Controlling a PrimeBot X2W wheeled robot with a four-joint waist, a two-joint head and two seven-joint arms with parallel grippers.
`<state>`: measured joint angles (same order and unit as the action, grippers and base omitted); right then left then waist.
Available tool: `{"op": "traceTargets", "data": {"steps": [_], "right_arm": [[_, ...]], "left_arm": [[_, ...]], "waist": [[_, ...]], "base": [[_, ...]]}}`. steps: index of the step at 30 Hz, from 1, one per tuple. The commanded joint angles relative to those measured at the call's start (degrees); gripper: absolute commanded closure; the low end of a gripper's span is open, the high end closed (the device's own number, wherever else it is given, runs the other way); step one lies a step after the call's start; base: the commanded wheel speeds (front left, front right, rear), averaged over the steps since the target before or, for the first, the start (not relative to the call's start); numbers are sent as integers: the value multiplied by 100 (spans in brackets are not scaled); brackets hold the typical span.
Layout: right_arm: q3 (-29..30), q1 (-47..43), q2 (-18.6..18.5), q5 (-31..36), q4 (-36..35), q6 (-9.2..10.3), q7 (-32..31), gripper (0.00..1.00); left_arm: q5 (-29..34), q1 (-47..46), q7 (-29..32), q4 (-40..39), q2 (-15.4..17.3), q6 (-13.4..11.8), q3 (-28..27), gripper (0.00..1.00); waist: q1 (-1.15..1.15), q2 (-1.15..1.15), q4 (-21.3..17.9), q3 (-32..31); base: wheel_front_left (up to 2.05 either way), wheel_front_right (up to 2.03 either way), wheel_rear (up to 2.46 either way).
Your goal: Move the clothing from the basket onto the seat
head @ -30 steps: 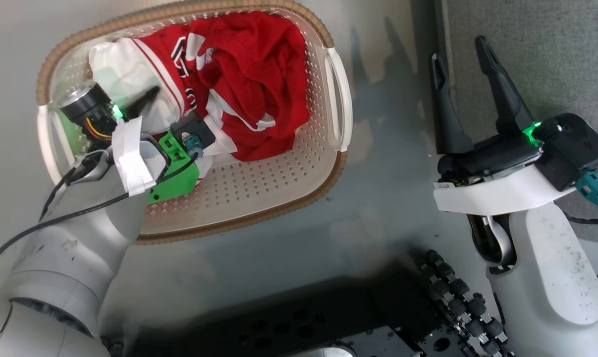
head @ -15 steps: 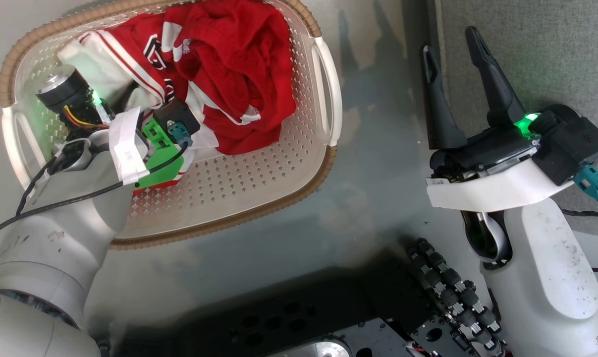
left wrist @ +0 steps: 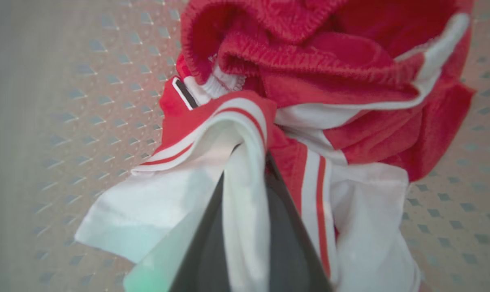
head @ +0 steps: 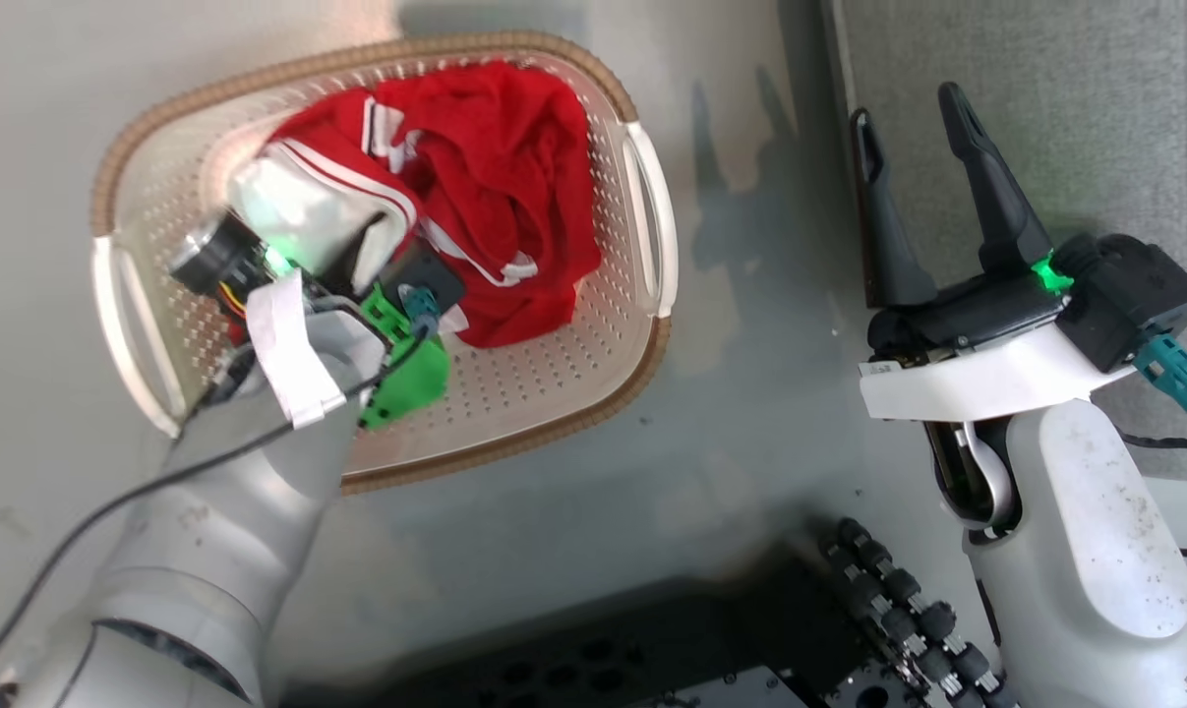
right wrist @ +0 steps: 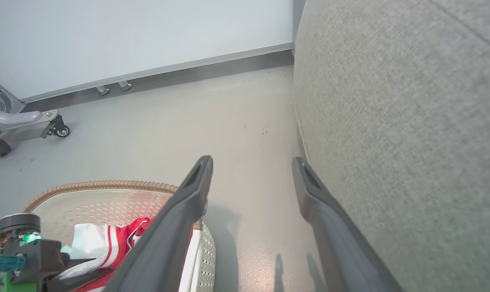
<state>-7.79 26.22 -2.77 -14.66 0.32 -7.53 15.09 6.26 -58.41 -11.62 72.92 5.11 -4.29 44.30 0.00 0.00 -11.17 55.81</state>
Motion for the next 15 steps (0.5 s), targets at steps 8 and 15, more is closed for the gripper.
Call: {"op": "traceTargets", "data": {"steps": [8, 15], "right_arm": [[-97, -570, -23, 248, 260, 8, 12, 0], [-187, -1219, -24, 368, 559, 8, 12, 0]], "left_arm": [[-848, 936, -325, -351, -203, -127, -453, 100], [-1387, 1813, -357, -1139, -211, -195, -793, 100]], "waist": [[0, 0, 520, -1761], [0, 0, 656, -3107]], "base": [[0, 0, 0], [0, 0, 0]]}}
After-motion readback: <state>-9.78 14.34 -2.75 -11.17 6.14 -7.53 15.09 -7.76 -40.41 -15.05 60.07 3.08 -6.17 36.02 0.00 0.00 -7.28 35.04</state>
